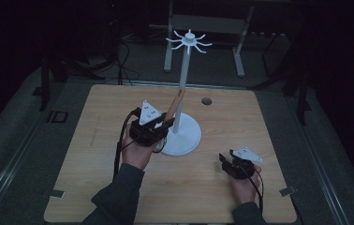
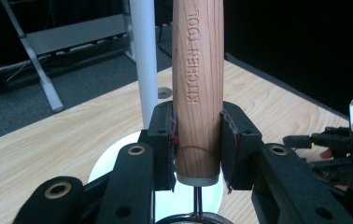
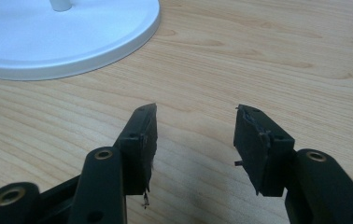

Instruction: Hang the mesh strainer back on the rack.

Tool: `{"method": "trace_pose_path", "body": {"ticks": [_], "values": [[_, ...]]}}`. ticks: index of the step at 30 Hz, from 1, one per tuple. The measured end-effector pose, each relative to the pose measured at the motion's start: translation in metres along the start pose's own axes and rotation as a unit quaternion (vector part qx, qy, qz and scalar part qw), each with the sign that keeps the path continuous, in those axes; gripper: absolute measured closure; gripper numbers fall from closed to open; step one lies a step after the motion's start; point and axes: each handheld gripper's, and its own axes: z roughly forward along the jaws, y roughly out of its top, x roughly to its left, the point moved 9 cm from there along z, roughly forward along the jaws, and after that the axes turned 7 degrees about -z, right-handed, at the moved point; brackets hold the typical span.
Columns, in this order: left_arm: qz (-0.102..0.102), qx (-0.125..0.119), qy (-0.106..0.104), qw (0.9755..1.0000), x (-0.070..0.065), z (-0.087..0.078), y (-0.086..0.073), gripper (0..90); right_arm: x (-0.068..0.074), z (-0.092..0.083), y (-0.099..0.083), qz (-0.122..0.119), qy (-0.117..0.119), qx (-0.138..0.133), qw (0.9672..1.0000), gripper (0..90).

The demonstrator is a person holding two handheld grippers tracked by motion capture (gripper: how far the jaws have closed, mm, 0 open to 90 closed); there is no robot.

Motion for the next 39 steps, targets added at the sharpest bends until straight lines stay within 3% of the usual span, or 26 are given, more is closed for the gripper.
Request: {"method": "trace_pose_path", "body": {"ticks": [5, 27, 39], "values": [[-0.013, -0.017, 0.003, 0.9998, 0.003, -0.004, 0.005, 69.2, 0.0, 0.0, 0.0, 0.001, 0.0, 0.0, 1.0, 48.6], [-0.033, -0.07, 0.016, 0.9969, 0.01, -0.019, 0.026, 69.2, 0.0, 0.0, 0.0, 0.0, 0.0, 0.0, 1.0, 48.4], [-0.041, -0.084, 0.016, 0.9955, 0.013, -0.025, 0.036, 69.2, -0.001, 0.0, 0.0, 0.0, -0.001, 0.001, 1.0, 47.4]]}}
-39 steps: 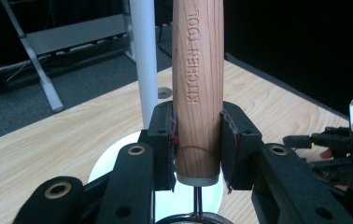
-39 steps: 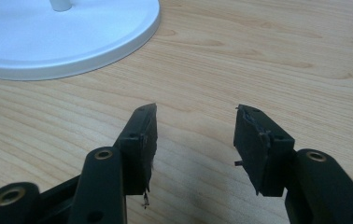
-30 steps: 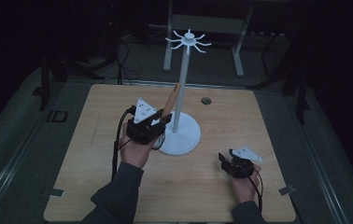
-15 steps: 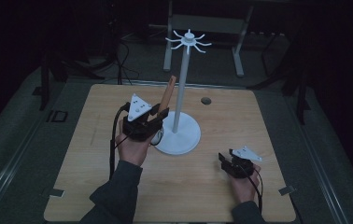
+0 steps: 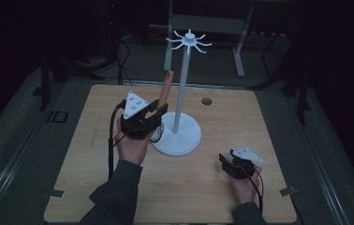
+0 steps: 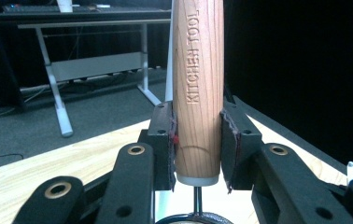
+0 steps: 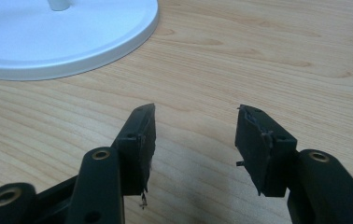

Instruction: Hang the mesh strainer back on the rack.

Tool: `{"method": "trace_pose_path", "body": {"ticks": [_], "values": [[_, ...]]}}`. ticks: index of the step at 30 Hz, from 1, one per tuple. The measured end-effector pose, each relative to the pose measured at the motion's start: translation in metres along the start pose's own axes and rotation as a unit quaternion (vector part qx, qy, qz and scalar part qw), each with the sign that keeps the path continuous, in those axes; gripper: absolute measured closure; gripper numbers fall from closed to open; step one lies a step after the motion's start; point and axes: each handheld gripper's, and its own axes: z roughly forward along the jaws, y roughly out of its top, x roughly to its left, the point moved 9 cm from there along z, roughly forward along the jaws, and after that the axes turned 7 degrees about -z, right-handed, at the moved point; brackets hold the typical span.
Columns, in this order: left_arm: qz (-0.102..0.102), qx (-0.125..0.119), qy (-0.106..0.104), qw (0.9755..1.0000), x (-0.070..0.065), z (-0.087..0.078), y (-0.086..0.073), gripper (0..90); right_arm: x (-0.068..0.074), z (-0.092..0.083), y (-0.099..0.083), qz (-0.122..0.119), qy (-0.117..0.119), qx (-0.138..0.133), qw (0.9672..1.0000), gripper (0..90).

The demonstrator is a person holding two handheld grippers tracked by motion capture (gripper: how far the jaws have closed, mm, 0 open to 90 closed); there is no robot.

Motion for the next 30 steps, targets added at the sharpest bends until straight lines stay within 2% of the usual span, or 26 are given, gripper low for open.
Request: {"method": "trace_pose_path", "body": {"ticks": [30], "values": [[-0.017, -0.037, 0.006, 0.9992, 0.0, -0.005, 0.026, 69.2, 0.001, 0.0, 0.0, 0.004, 0.004, 0.001, 1.0, 46.1]]}}
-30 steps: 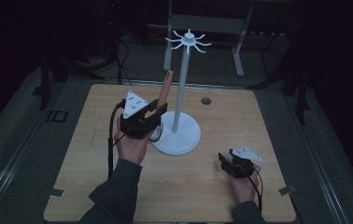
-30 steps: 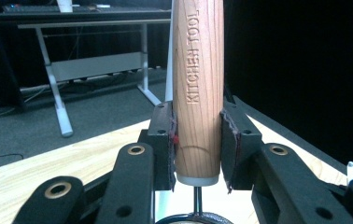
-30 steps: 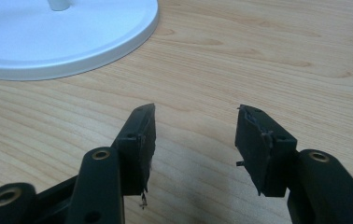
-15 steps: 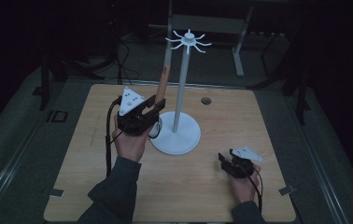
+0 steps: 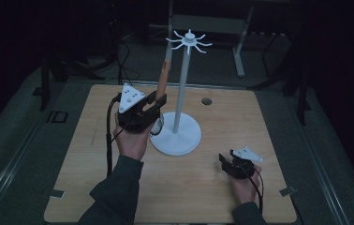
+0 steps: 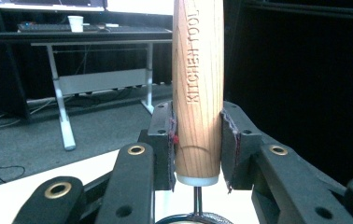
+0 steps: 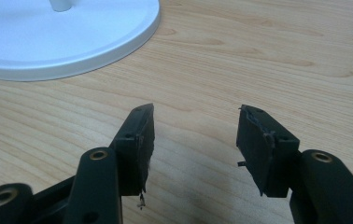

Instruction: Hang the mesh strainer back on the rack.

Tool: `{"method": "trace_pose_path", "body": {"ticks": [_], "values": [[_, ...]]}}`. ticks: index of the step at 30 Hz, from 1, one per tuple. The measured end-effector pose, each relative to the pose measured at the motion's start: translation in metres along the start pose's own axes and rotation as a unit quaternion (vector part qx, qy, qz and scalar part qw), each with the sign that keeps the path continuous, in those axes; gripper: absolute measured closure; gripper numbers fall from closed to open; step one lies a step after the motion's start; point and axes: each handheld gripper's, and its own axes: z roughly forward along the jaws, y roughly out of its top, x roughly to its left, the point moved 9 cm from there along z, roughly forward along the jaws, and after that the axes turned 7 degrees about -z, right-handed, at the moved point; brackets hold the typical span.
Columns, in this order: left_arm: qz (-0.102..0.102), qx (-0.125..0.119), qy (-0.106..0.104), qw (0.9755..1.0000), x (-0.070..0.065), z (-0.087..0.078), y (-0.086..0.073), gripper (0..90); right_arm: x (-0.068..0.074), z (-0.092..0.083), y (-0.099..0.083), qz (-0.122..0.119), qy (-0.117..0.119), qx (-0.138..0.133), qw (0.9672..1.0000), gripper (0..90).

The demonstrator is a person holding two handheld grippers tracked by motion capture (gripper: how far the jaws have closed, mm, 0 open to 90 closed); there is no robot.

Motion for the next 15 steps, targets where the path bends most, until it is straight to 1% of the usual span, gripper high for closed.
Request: {"method": "trace_pose_path", "body": {"ticks": [7, 15], "values": [[-0.007, -0.01, 0.004, 0.9999, 0.001, 0.001, 0.006, 69.2, 0.0, 0.0, 0.0, 0.0, 0.0, 0.0, 1.0, 46.1], [-0.012, -0.016, -0.004, 0.9998, -0.004, 0.003, 0.015, 69.2, 0.0, 0.0, 0.0, 0.0, 0.0, 0.0, 1.0, 46.1]]}}
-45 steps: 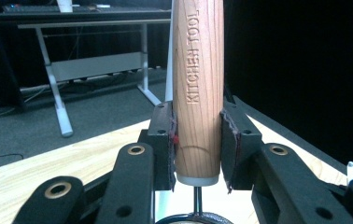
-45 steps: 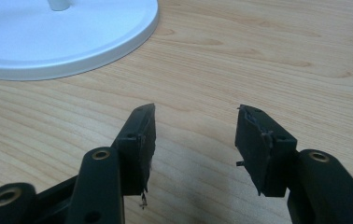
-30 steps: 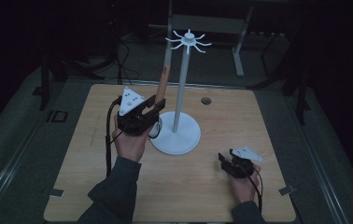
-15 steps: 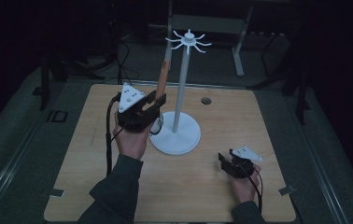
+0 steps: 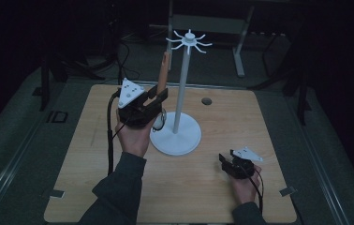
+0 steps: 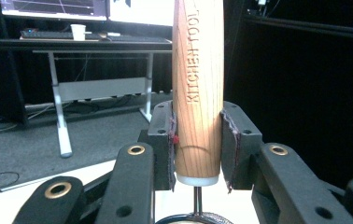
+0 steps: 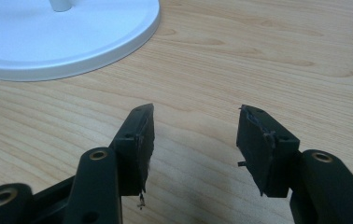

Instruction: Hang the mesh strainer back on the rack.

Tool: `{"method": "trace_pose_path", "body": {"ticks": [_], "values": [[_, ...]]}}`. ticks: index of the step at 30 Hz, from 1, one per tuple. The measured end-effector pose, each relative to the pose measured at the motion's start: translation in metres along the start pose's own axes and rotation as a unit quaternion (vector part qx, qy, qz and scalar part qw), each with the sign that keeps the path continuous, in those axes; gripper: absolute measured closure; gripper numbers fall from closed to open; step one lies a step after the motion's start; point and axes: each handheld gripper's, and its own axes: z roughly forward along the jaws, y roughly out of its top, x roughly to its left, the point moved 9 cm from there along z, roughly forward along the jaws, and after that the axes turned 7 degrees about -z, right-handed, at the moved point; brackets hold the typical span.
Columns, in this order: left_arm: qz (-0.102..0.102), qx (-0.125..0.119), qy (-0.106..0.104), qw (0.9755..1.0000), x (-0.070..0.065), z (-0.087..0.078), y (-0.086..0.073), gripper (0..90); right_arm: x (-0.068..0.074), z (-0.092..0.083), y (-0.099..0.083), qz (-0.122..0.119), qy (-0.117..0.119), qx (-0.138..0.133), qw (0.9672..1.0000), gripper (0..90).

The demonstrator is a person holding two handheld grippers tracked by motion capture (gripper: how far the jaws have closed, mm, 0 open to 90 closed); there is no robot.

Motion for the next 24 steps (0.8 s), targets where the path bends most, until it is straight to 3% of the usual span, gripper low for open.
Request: {"method": "trace_pose_path", "body": {"ticks": [13, 24], "values": [[-0.004, -0.01, 0.008, 0.9999, 0.002, 0.005, 0.014, 69.3, 0.0, 0.0, 0.0, 0.001, 0.002, -0.001, 1.0, 46.0], [0.008, -0.01, 0.018, 0.9998, 0.001, 0.011, 0.02, 69.2, 0.0, 0.0, 0.0, 0.002, 0.001, -0.002, 1.0, 45.9]]}}
